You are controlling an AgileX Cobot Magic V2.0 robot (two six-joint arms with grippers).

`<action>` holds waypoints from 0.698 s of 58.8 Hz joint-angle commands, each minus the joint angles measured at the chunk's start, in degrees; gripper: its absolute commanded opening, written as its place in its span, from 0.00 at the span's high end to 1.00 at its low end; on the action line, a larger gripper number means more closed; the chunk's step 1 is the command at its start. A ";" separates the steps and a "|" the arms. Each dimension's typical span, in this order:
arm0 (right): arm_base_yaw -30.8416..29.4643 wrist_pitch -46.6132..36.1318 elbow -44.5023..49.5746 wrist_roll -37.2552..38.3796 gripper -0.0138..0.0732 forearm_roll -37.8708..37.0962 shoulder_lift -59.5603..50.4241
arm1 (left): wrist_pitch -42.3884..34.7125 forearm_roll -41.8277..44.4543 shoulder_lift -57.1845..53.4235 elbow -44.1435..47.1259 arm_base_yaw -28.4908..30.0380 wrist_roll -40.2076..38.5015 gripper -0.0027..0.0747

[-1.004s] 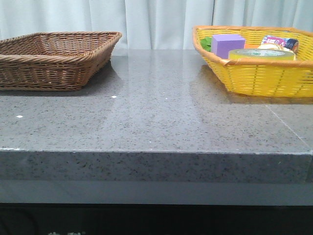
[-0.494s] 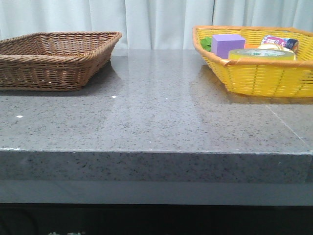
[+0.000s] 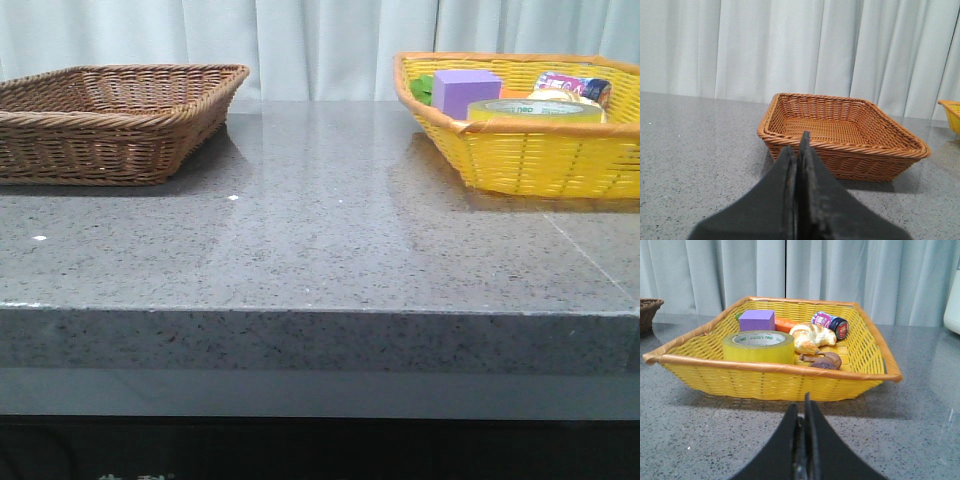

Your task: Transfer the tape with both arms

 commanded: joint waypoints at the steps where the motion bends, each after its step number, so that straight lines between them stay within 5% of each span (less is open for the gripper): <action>1: -0.31 -4.33 -2.92 -0.21 0.92 -1.33 -1.55 | -3.59 0.00 -0.77 -3.35 0.16 -0.61 0.99; 22: -0.31 9.83 -18.35 -0.21 0.92 0.58 0.40 | 16.12 0.00 6.18 -25.28 0.16 -0.11 0.99; 41: -0.31 27.25 -36.57 -0.21 0.92 0.58 15.18 | 29.07 0.00 20.28 -42.06 0.16 -0.07 0.99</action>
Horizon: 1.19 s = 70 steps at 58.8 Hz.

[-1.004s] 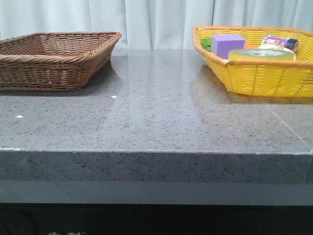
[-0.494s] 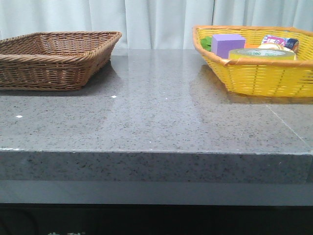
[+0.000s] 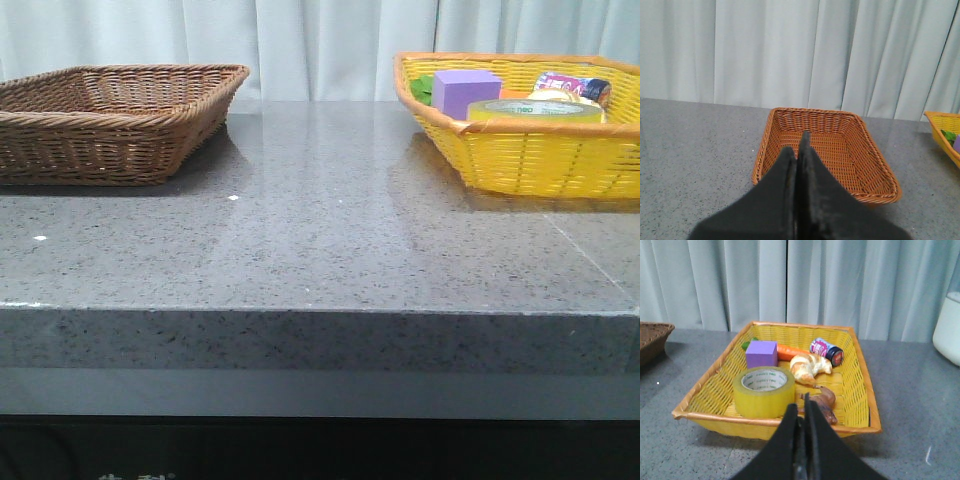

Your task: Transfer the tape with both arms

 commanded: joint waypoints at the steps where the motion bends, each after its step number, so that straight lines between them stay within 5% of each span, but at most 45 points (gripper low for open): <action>1: -0.31 0.16 -5.77 -0.21 0.92 0.00 5.69 | -1.55 0.00 4.55 -4.88 0.16 -0.07 0.99; 10: -0.31 5.70 -11.42 -0.21 0.92 0.00 13.94 | -0.64 0.00 9.05 -6.95 0.16 -0.07 0.99; 41: -0.31 0.53 -11.78 -0.21 0.86 -0.71 28.69 | -1.41 2.83 15.11 -6.95 0.16 -0.07 0.97; 45: -0.31 0.24 -11.78 -0.21 0.72 -0.71 29.50 | -1.54 3.44 15.53 -6.95 0.16 -0.07 0.87; 50: -0.31 -0.68 -11.78 -0.21 0.42 -0.71 30.49 | -2.06 3.54 16.13 -6.95 0.16 -0.07 0.62; 56: -0.31 -1.26 -11.78 -0.14 0.17 -0.36 31.67 | -2.36 3.54 16.53 -6.95 0.16 -0.07 0.30; 70: -0.31 4.95 -19.88 -0.10 0.19 3.27 39.03 | -3.13 0.93 18.38 -7.16 -3.93 0.74 0.26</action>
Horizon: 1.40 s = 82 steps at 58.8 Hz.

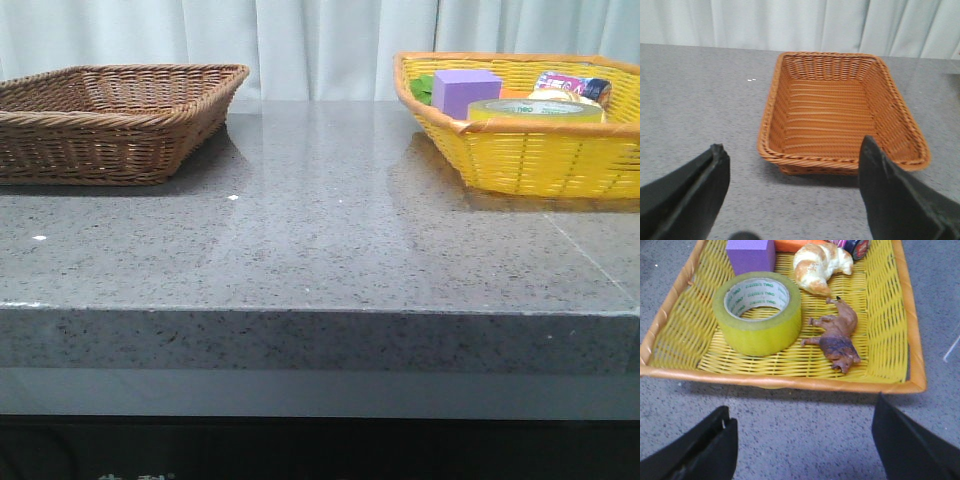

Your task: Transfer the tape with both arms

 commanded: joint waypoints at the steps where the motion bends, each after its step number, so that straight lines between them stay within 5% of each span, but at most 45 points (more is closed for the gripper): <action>1: -0.31 -0.21 -6.55 -0.10 0.20 0.87 3.45 | -5.23 -1.12 1.09 -2.26 -3.62 1.25 0.26; 21: -0.31 14.86 -27.64 -0.15 0.21 1.58 23.35 | -5.35 -1.12 2.11 -2.59 -23.47 2.91 0.26; 39: -0.06 20.80 -41.99 -1.73 0.25 4.07 38.94 | -5.35 -1.27 2.11 -2.59 -34.80 2.91 0.26; 63: -0.06 27.40 -57.95 -2.31 0.27 3.81 57.13 | -5.35 -1.27 2.11 -2.59 -36.91 2.80 0.26; 82: -0.06 32.46 -66.80 -2.35 0.40 4.17 66.77 | -5.00 -1.27 2.11 -2.59 -36.91 2.80 0.26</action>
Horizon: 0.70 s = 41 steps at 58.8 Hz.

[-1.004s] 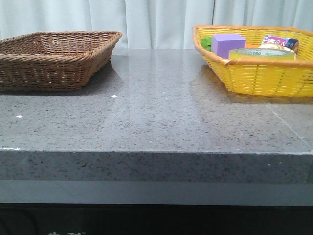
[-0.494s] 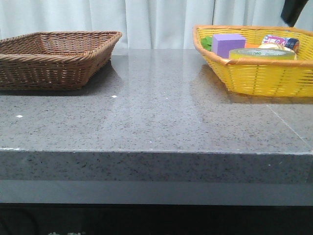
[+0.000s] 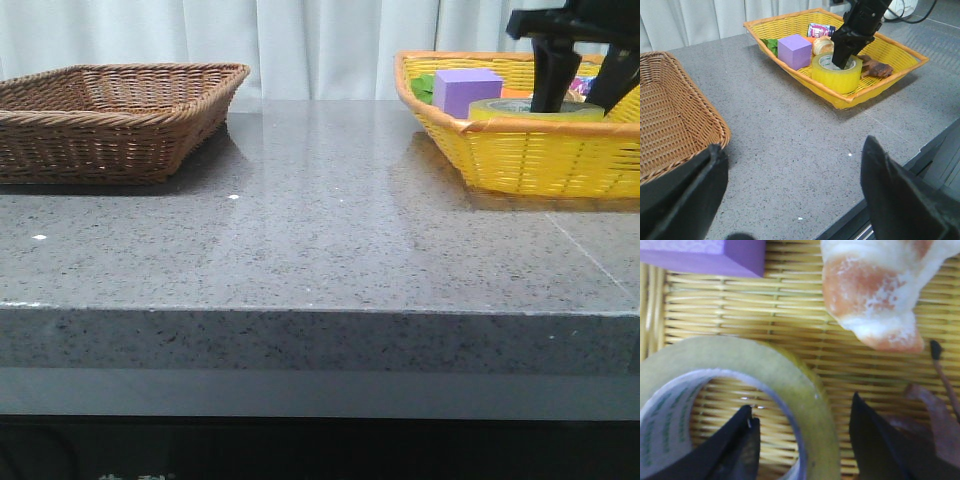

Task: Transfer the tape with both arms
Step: 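Lower the right gripper into the yellow basket and grasp the yellow tape roll, then carry the tape roll toward the table center and set it down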

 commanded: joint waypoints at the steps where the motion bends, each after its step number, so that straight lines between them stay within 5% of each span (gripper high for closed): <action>1: -0.06 0.97 -3.49 -0.73 0.42 0.59 -1.48 | -4.40 -0.44 0.41 -2.02 -0.47 -0.12 0.26; 17: -0.06 4.24 -5.59 -0.73 0.68 0.61 -0.79 | -4.40 -0.44 0.41 -2.02 -0.47 -0.12 0.26; 41: 0.27 10.91 -14.56 -0.73 0.70 2.39 -4.71 | -4.40 -0.44 0.41 -2.02 -0.47 -0.12 0.26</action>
